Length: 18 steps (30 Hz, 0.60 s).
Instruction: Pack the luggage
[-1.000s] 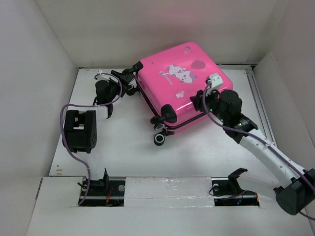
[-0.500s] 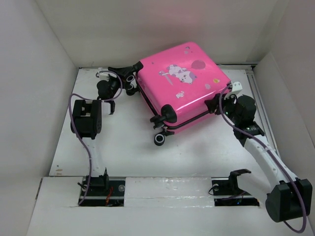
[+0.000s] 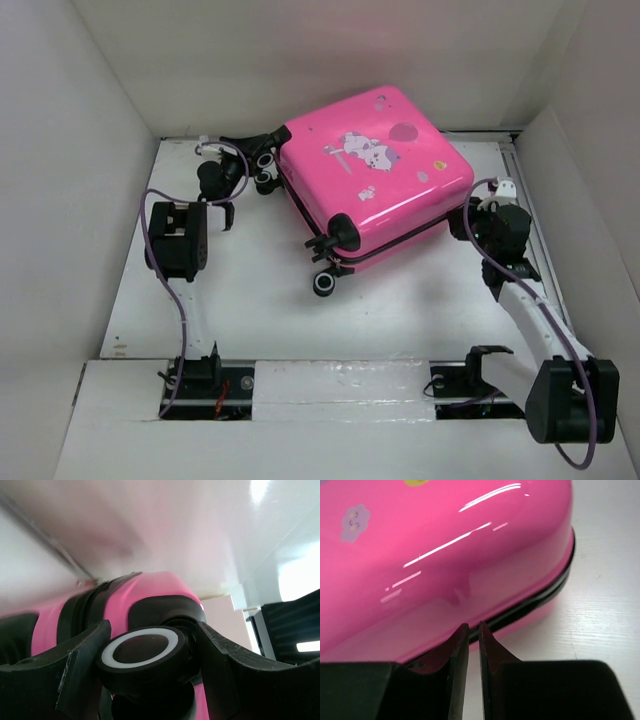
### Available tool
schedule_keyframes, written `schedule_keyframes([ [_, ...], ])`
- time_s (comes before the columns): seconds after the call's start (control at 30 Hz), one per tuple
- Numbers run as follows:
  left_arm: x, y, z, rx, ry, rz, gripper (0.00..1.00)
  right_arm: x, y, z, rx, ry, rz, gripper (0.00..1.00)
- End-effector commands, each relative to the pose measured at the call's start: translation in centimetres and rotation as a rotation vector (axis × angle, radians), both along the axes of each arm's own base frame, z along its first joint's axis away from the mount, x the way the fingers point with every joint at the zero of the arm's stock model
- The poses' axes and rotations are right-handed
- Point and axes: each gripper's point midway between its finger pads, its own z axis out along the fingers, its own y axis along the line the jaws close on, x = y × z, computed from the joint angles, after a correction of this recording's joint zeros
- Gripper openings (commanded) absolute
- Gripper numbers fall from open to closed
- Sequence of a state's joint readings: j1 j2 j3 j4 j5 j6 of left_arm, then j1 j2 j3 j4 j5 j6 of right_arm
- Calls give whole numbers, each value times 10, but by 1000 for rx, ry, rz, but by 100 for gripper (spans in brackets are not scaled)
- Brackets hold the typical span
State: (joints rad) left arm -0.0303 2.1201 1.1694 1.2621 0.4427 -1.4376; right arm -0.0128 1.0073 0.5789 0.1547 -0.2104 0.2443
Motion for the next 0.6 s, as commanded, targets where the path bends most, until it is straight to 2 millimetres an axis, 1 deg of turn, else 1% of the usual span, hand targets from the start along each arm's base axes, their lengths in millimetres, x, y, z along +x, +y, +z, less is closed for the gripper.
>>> schedule_keyframes([
  [0.0, -52, 9, 95, 33, -338, 45, 0, 21, 18, 9, 26, -46, 92, 19],
  [0.03, -61, 13, 100, 37, -365, 70, 0, 30, 32, 18, 30, -65, 138, 19],
  [0.07, -69, 13, 99, 38, -356, 70, 0, 34, 41, 16, 21, -57, 175, 18],
  [0.1, -78, 15, 83, 51, -315, 86, 0, 43, 50, 7, 18, -36, 209, 18],
  [0.13, -92, 18, 98, 60, -362, 107, 0, 46, 65, 13, 26, -60, 266, 18],
  [0.17, -98, 20, 96, 58, -349, 117, 0, 55, 73, 26, 27, -92, 288, 18],
  [0.2, -106, 20, 93, 59, -339, 117, 0, 61, 79, 29, 29, -100, 308, 18],
  [0.23, -120, 22, 87, 64, -326, 132, 0, 71, 82, 19, 22, -77, 321, 18],
  [0.27, -129, 23, 87, 64, -333, 132, 0, 80, 93, 37, 26, -112, 358, 18],
  [0.3, -135, 25, 84, 61, -321, 144, 0, 85, 102, 40, 30, -115, 384, 18],
  [0.33, -146, 25, 70, 64, -289, 143, 0, 96, 105, 30, 25, -94, 397, 18],
  [0.37, -158, 22, 78, 58, -308, 141, 0, 100, 114, 32, 32, -98, 431, 18],
  [0.4, -165, 22, 75, 71, -307, 145, 0, 110, 118, 50, 33, -129, 446, 18],
  [0.43, -170, 24, 70, 84, -292, 159, 0, 117, 120, 52, 35, -134, 458, 17],
  [0.47, -181, 21, 63, 96, -261, 151, 0, 122, 128, 40, 33, -107, 483, 17],
  [0.5, -185, 24, 61, 107, -251, 168, 0, 126, 133, 50, 38, -124, 510, 17],
  [0.53, -190, 22, 60, 133, -252, 174, 0, 128, 135, 48, 41, -121, 520, 17],
  [0.57, -197, 25, 51, 149, -226, 188, 0, 131, 135, 48, 31, -125, 522, 17],
])
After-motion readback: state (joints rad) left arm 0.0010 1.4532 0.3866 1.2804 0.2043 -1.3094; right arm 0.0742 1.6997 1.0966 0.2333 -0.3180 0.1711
